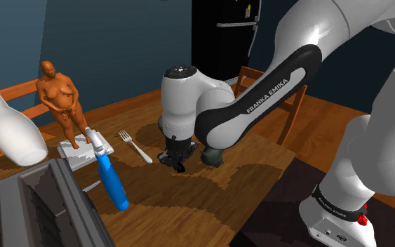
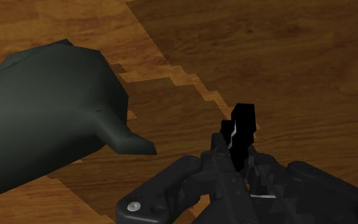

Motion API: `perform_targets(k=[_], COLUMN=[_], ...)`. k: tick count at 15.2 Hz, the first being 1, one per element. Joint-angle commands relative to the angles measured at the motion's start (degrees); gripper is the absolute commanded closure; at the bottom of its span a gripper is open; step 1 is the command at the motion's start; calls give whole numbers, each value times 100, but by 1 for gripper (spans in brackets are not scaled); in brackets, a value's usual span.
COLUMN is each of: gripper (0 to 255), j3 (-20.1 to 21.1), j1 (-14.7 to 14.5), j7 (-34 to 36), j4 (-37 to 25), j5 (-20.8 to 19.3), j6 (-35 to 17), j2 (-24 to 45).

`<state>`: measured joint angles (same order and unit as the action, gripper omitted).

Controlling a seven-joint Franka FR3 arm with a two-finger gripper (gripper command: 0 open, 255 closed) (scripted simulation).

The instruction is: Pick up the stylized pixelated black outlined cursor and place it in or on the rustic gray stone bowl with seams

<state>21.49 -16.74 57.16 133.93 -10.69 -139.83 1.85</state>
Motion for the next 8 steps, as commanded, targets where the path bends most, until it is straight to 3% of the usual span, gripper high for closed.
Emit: perform_targets(k=[1,8], gripper=[255,255], j3=[0,7], j1=[0,1], j7=[0,-78], j4=[1,-46], j5=[0,93], j6=[0,145], j2=[1,-112])
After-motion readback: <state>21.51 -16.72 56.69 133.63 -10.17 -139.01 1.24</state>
